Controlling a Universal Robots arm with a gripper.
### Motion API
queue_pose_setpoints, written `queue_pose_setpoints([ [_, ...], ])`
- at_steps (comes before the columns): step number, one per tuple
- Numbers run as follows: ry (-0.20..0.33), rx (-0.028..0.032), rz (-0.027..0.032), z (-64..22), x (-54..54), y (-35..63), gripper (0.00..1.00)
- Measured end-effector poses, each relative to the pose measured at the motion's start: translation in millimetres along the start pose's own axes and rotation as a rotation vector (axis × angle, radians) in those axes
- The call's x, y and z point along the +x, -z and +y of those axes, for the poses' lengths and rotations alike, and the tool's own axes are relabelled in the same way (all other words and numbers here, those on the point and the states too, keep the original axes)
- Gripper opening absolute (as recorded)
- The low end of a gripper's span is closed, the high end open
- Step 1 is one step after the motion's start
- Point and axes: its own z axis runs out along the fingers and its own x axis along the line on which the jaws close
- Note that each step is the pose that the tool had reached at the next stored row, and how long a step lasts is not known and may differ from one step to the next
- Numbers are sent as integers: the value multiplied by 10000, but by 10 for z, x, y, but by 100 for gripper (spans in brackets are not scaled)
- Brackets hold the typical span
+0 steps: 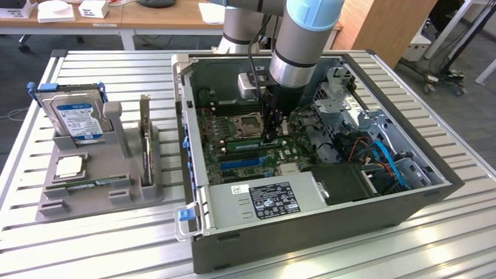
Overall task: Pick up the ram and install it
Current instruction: 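Insert the ram into the slot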
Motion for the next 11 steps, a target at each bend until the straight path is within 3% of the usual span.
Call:
queue_pose_setpoints([
  [6,0,1,0,0,0,6,19],
  [11,0,1,1,4,-5,135,19],
])
